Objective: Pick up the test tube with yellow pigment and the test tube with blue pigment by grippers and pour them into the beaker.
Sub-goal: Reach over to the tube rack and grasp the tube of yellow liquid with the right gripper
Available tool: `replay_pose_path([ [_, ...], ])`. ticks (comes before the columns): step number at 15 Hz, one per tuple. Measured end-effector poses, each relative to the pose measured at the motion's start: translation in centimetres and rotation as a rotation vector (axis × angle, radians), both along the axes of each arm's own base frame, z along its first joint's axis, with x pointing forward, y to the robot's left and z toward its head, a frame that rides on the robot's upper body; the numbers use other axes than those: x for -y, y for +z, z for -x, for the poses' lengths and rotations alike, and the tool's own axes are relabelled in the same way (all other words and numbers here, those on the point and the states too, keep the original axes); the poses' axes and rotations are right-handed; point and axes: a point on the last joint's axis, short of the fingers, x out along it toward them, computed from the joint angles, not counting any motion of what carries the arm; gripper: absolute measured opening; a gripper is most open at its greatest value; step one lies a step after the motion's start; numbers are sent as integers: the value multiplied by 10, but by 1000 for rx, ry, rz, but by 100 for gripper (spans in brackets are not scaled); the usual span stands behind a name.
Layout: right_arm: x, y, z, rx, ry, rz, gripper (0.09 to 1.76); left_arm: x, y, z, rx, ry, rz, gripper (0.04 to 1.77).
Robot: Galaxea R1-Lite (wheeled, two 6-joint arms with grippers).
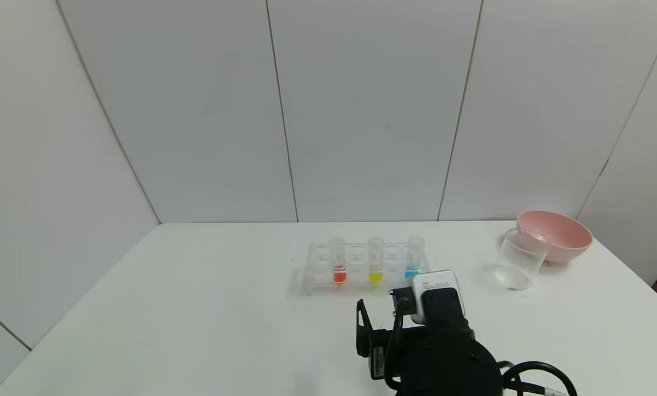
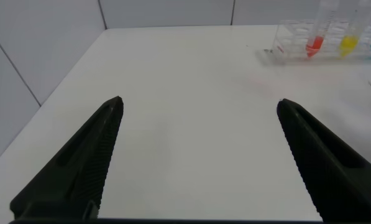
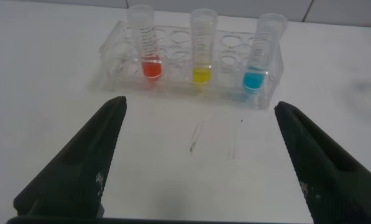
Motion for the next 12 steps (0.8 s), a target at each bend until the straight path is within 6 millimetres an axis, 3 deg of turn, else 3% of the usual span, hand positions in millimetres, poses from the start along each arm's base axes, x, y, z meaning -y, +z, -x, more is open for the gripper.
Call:
replay_pose_path([
  [5,-19,-6,-20,1,-7,-3,171,0,0,0,0,0,0,176],
  [12,-15,-19,-68,-33,15,-31,171,0,0,0,0,0,0,176],
])
